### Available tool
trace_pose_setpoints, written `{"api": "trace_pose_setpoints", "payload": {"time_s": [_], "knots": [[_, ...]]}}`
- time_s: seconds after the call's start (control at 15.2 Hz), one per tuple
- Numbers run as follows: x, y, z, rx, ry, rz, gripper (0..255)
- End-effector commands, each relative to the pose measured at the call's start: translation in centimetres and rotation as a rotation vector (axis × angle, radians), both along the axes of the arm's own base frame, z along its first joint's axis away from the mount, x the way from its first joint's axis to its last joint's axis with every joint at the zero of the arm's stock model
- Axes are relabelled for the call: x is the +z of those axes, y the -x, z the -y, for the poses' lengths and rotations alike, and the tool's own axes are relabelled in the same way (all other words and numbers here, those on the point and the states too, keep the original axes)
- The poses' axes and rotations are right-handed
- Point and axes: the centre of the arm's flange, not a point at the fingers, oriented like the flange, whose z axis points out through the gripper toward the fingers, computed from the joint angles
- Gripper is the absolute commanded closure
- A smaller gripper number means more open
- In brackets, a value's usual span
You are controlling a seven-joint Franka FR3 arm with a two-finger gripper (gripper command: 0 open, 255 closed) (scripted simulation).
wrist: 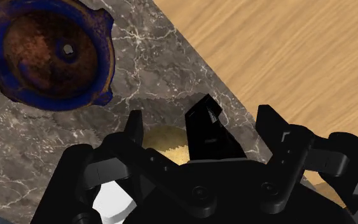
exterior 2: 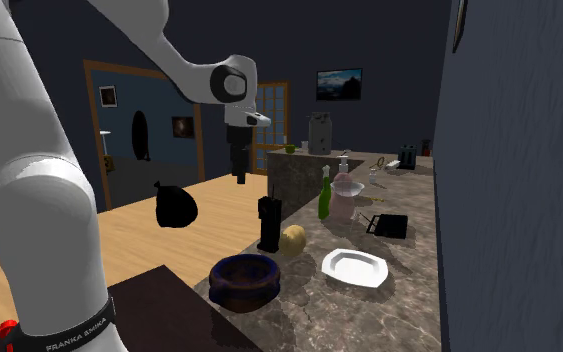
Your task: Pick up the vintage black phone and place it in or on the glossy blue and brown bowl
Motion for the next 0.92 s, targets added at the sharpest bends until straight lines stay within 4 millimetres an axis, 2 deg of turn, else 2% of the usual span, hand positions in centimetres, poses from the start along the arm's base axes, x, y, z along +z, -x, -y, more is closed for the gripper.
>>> {"api": "trace_pose_setpoints", "payload": {"time_s": [0.0, 0.59, 0.86], "knots": [[-1.6, -1.8, -0.5, -0.069, -0.001, 0.003, 0], [-8.4, -10.7, -1.3, -0.349, 0.002, 0.014, 0], [-10.5, -10.7, -1.4, -0.349, 0.002, 0.014, 0]]}}
